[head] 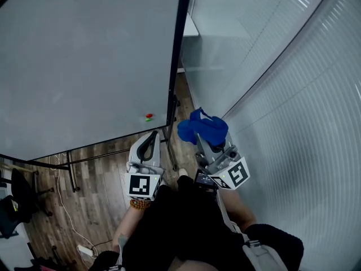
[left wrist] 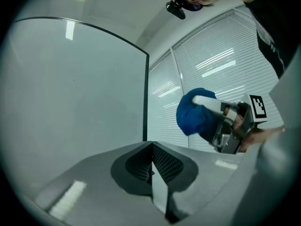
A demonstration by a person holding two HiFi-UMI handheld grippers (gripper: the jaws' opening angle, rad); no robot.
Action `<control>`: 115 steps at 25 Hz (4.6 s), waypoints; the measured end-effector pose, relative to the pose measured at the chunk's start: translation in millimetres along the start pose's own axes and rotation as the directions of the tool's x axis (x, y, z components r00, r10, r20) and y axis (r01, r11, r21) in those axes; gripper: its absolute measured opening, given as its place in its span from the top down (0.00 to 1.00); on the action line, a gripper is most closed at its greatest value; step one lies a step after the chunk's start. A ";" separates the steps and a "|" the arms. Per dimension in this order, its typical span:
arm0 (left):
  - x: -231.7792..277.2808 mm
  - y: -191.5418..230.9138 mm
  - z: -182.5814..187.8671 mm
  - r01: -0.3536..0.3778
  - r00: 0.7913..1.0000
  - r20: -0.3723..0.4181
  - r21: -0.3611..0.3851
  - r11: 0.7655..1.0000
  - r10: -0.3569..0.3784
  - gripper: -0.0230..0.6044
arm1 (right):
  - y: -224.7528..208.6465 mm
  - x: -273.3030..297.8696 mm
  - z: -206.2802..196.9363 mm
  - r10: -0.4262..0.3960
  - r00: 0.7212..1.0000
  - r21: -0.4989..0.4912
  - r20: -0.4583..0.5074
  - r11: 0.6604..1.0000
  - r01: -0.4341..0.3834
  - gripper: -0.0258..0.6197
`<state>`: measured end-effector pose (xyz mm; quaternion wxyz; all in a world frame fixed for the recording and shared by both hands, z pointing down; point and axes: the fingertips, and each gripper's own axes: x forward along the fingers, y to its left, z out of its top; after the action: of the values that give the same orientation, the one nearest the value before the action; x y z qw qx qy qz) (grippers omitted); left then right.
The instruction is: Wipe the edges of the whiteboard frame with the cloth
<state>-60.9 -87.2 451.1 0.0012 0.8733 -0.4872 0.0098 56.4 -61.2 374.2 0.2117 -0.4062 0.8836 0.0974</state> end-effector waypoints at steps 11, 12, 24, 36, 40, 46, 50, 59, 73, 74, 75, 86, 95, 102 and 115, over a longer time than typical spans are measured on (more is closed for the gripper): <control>48.7 35.2 24.3 -0.065 0.998 -0.002 -0.007 0.998 0.065 0.96 | -141.0 171.0 174.6 0.204 0.889 0.102 0.410 0.958 -0.267 0.83; 50.9 35.9 25.5 -0.068 0.998 -0.005 -0.005 0.998 0.068 0.96 | -143.9 187.3 189.4 0.239 0.869 0.106 0.433 0.944 -0.313 0.83; 53.1 21.4 -2.2 -0.086 0.996 -0.005 0.004 0.996 0.086 0.96 | -120.0 264.3 266.3 0.526 0.666 0.151 0.528 0.714 -0.684 0.82; 57.0 10.1 -1.8 -0.074 0.997 0.002 -0.011 0.997 0.074 0.96 | -95.8 308.9 267.1 0.620 0.685 0.157 0.382 0.687 -0.709 0.77; 56.7 2.7 0.1 -0.060 0.998 0.028 -0.004 0.998 0.060 0.96 | -86.4 313.1 266.2 0.663 0.692 0.089 0.286 0.701 -0.708 0.74; 48.3 -8.3 -12.7 -0.028 0.999 0.032 -0.004 1.000 0.028 0.96 | -76.0 305.1 251.2 0.671 0.695 0.185 0.259 0.672 -0.718 0.75; 39.0 -6.8 -29.6 -0.029 0.999 0.027 -0.005 1.000 0.029 0.96 | -71.1 299.5 235.3 0.659 0.705 0.215 0.263 0.672 -0.709 0.75; 36.0 -4.0 -26.2 -0.023 0.999 0.031 -0.012 1.000 0.024 0.96 | -70.8 297.5 218.0 0.657 0.724 0.245 0.210 0.682 -0.689 0.76; 37.9 -4.1 -15.1 -0.021 1.000 0.022 -0.013 1.000 0.021 0.96 | -68.5 296.3 220.3 0.656 0.721 0.262 0.223 0.672 -0.692 0.77; 37.8 -3.9 -15.4 -0.021 1.000 0.021 -0.013 1.000 0.021 0.96 | -68.1 296.1 220.8 0.656 0.720 0.262 0.227 0.671 -0.694 0.77; 37.8 -3.5 -15.6 -0.022 1.000 0.020 -0.013 1.000 0.022 0.96 | -67.8 296.0 221.3 0.656 0.719 0.262 0.229 0.670 -0.695 0.77; 41.2 -1.7 -11.5 -0.020 1.000 0.013 -0.014 1.000 0.020 0.96 | -71.9 297.3 216.6 0.648 0.728 0.269 0.225 0.677 -0.686 0.77; 46.9 1.4 -6.8 -0.018 1.000 0.006 -0.018 1.000 0.018 0.96 | -71.7 297.5 213.9 0.666 0.710 0.276 0.229 0.654 -0.704 0.77; 52.3 1.4 -1.7 -0.013 1.000 -0.002 -0.017 1.000 0.013 0.96 | -68.7 296.9 212.1 0.685 0.694 0.280 0.224 0.636 -0.719 0.77; 62.1 1.0 10.0 -0.018 1.000 -0.019 -0.024 1.000 0.018 0.96 | -69.1 297.2 204.5 0.697 0.685 0.292 0.210 0.624 -0.725 0.78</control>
<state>-29.0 -140.7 442.2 0.0163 0.8687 -0.4950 0.0119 -3.4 -237.0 57.2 0.2583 0.0247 0.9653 0.0286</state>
